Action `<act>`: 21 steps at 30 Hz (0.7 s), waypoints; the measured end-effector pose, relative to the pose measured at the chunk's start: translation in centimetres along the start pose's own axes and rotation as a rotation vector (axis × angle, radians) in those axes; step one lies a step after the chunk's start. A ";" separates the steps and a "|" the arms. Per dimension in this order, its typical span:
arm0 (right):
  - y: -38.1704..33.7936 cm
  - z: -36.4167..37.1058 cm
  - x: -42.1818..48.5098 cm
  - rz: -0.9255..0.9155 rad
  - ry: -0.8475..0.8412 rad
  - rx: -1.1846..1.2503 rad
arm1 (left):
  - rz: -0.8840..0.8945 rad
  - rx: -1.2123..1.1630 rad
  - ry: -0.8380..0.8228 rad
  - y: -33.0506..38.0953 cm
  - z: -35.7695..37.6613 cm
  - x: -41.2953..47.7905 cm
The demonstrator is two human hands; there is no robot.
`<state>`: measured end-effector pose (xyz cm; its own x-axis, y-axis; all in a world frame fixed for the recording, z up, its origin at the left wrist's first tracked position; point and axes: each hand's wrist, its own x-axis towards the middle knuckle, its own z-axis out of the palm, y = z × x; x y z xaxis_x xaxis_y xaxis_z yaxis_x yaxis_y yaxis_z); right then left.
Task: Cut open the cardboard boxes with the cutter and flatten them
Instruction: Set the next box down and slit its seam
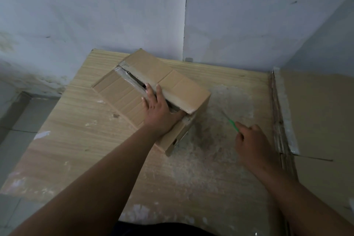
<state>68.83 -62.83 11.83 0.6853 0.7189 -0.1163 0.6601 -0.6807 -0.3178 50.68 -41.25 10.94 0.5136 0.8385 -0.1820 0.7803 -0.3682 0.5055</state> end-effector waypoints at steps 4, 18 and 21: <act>0.2 2.3 -0.2 0.118 -0.224 0.056 | 0.007 0.083 -0.002 0.3 0.0 -0.6; -9.9 1.8 -3.7 -0.241 -0.366 0.051 | 0.599 0.101 -0.260 -4.9 -3.2 -4.6; -10.9 2.9 -5.1 -0.230 -0.323 0.095 | 0.560 -0.006 -0.215 -6.1 -4.6 -5.6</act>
<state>57.21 -58.67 13.14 0.3815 0.8684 -0.3168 0.7429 -0.4920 -0.4538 41.42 -41.80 12.79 0.9073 0.4173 -0.0522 0.3681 -0.7280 0.5784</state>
